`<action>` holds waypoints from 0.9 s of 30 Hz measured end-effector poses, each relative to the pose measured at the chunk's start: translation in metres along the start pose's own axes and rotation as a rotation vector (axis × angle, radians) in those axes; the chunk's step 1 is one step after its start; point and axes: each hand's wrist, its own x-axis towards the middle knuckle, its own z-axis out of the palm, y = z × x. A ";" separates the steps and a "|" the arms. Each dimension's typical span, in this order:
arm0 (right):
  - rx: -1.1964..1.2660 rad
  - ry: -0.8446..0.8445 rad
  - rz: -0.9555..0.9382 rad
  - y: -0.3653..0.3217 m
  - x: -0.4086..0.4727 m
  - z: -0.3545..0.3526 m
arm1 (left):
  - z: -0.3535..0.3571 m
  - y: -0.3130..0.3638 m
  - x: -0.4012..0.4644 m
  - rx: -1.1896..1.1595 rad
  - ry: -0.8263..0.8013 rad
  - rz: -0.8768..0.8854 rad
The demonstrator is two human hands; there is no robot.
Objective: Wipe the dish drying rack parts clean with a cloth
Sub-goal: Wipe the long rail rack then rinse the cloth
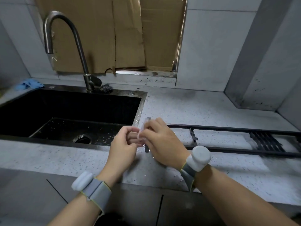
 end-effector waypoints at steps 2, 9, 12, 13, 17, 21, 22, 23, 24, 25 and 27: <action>0.012 -0.011 -0.094 -0.003 -0.007 0.001 | -0.004 0.002 -0.001 -0.022 -0.023 -0.020; 0.330 0.037 0.238 -0.003 -0.005 0.007 | -0.005 0.006 0.000 0.021 -0.034 -0.029; 0.320 -0.027 0.376 -0.003 0.004 0.007 | -0.007 0.010 0.000 0.132 -0.055 -0.014; 0.311 -0.035 0.395 -0.003 0.006 0.006 | -0.008 0.010 0.000 0.171 -0.063 -0.014; 0.200 -0.025 0.362 -0.008 0.013 -0.003 | -0.015 0.009 -0.002 0.280 -0.060 -0.021; 0.616 0.048 0.713 -0.019 0.018 -0.010 | -0.013 0.015 -0.005 0.328 -0.049 0.034; 0.751 0.101 0.817 -0.020 0.018 -0.013 | -0.012 0.016 -0.006 0.325 -0.048 0.045; 0.829 0.167 0.867 -0.019 0.018 -0.016 | -0.010 0.019 -0.007 0.318 -0.046 0.063; 0.882 0.231 0.886 -0.016 0.017 -0.022 | -0.009 0.022 -0.009 0.319 -0.046 0.082; 0.916 0.283 0.875 -0.011 0.016 -0.030 | -0.008 0.023 -0.008 0.330 -0.048 0.107; 0.820 0.311 0.796 0.003 0.007 -0.055 | -0.008 0.024 -0.009 0.417 -0.065 0.175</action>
